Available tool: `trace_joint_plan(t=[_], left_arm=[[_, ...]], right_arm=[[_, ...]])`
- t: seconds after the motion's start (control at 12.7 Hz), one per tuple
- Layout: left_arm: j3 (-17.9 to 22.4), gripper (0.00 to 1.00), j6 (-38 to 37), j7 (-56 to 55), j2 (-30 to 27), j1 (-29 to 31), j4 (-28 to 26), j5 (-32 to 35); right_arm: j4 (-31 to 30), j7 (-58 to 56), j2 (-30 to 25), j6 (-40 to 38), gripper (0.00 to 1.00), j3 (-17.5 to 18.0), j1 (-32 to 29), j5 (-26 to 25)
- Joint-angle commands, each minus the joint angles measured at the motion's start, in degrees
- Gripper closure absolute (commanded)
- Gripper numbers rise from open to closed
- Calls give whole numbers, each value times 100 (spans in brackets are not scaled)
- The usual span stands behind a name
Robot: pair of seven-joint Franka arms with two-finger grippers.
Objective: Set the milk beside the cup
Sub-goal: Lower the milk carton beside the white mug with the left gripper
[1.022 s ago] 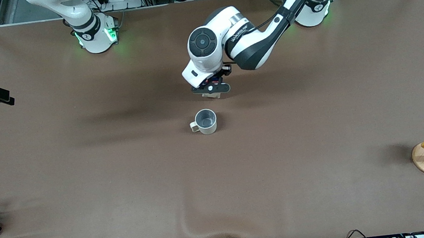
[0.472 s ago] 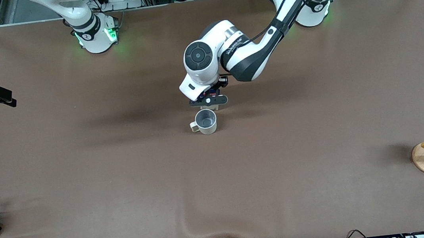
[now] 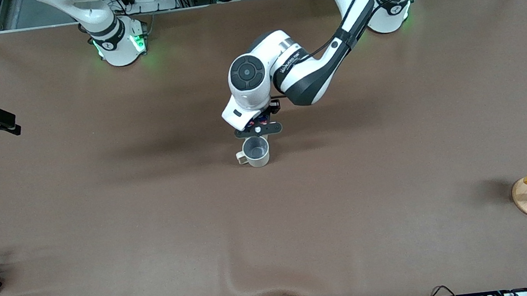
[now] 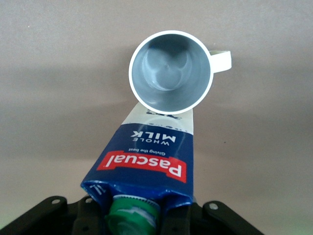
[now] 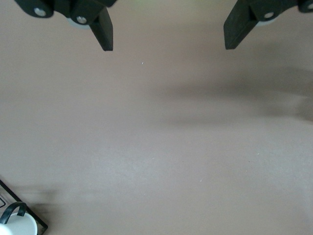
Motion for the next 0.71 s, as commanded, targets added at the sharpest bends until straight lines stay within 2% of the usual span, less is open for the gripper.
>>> trace_joint_plan(t=[0.0,0.16,0.39,0.63], left_arm=[[101,55,18,-116,103,-102,166,-17],[136,45,35,-124,86,-102,175,-17],[163,19,439,-563,77,-102,175,-17],[189,2,484,-590,-89,-84,279,-17]], right_arm=[[-2,-62,-10,55,0,129,-136,-46],[-90,-62,-10,37,0,129,-101,-46],[-213,-62,-28,20,0,120,-128,-46],[-213,-62,7,125,0,129,-110,-46]])
